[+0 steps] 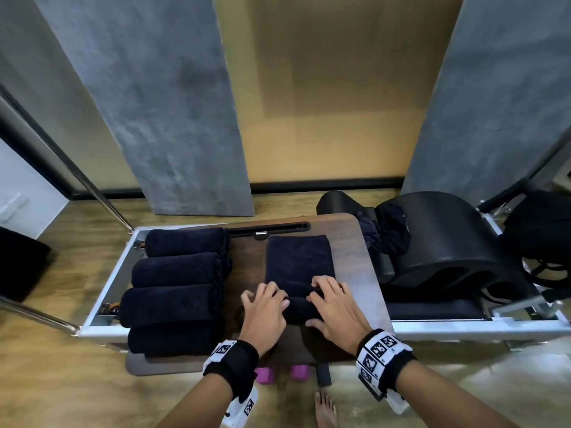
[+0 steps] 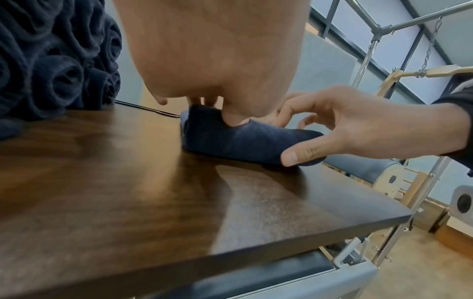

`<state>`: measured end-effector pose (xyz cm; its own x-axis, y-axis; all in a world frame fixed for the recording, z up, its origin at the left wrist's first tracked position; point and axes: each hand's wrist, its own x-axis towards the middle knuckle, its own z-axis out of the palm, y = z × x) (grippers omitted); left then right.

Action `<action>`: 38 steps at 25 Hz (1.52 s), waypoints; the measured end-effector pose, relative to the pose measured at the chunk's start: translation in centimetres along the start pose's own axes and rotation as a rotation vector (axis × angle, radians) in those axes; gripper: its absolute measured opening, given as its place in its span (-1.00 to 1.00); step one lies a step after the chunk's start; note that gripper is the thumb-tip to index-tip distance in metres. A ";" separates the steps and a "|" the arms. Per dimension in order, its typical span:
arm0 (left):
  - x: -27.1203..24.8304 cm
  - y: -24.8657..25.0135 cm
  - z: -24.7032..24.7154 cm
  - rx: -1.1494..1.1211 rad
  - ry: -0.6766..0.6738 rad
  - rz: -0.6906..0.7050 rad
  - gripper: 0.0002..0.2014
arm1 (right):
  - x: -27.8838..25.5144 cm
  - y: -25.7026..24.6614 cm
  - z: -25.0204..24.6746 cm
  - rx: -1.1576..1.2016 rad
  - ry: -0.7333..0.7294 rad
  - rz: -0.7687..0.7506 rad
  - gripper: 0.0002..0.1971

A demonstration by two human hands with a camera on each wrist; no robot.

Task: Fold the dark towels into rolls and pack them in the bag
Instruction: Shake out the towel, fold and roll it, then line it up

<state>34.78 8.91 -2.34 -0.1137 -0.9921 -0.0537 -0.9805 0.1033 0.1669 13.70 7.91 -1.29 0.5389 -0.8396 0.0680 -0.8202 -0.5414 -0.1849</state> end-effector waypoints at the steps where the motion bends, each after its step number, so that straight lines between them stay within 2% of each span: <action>1: 0.3 0.0 0.0 -0.011 0.000 -0.005 -0.78 | 0.1 0.2 0.0 -0.023 0.013 -0.025 -0.54; 4: 1.2 -0.1 -0.1 -0.040 -0.007 -0.006 -0.81 | 1.0 0.7 -0.5 -0.056 -0.011 -0.049 -0.64; 8: 1.4 -0.7 -0.6 -0.243 0.040 0.004 -0.79 | 2.4 1.3 -0.8 0.076 -0.029 -0.001 -0.62; 11: 1.1 -1.5 -0.4 -0.203 -0.006 0.054 -0.65 | 3.3 1.9 -1.1 0.132 -0.059 -0.007 -0.69; 13: 1.3 -1.8 -0.1 -0.159 0.009 0.023 -0.67 | 3.8 2.4 -0.9 0.107 -0.057 -0.032 -0.82; 14: 1.7 -1.7 0.0 -0.152 0.016 0.006 -0.70 | 3.8 2.6 -0.7 0.110 -0.062 -0.028 -0.81; 17: 3.4 -1.3 -0.4 -0.141 -0.007 -0.049 -0.76 | 3.3 3.3 -0.1 0.107 -0.136 -0.009 -0.36; 18: 4.1 -1.3 -0.6 -0.139 -0.018 -0.060 -0.77 | 3.3 3.5 -0.1 0.073 -0.122 -0.023 -0.32; 21: 5.4 -1.6 -1.1 -0.235 -0.007 -0.070 -0.86 | 3.8 4.1 -0.3 0.007 -0.051 -0.048 -0.41; 24: 5.8 -1.8 -1.6 -0.357 0.039 -0.069 -0.91 | 5.1 4.8 -0.7 0.067 -0.083 -0.054 -0.41; 26: 5.5 -1.9 -1.6 -0.394 0.048 -0.045 -0.80 | 5.8 5.4 -1.3 0.237 -0.106 0.021 -0.44; 29: 5.6 -2.0 -1.2 -0.422 0.010 -0.062 -0.62 | 6.5 6.7 -1.9 0.516 -0.145 0.140 -0.63; 31: 6.2 -1.8 -1.0 -0.472 -0.034 -0.094 -0.54 | 6.7 7.2 -1.6 0.603 -0.162 0.168 -0.76; 33: 6.8 -1.6 -0.7 -0.544 -0.038 -0.157 -0.50 | 6.6 7.3 -1.2 0.614 -0.115 0.162 -0.83; 34: 7.3 -1.6 -0.6 -0.609 -0.015 -0.216 -0.50 | 6.6 7.4 -0.9 0.606 -0.084 0.152 -0.77; 36: 8.1 -1.3 -0.6 -0.701 0.021 -0.346 -0.55 | 6.4 7.9 -0.5 0.598 -0.047 0.127 -0.53; 38: 9.1 -1.0 -0.7 -0.663 0.034 -0.408 -0.61 | 6.5 8.7 -0.6 0.629 -0.077 0.124 -0.31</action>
<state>34.86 -0.27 -2.30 0.2509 -0.9453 -0.2084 -0.6422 -0.3236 0.6948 9.95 -2.31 -1.86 0.4786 -0.8762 -0.0568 -0.6207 -0.2919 -0.7277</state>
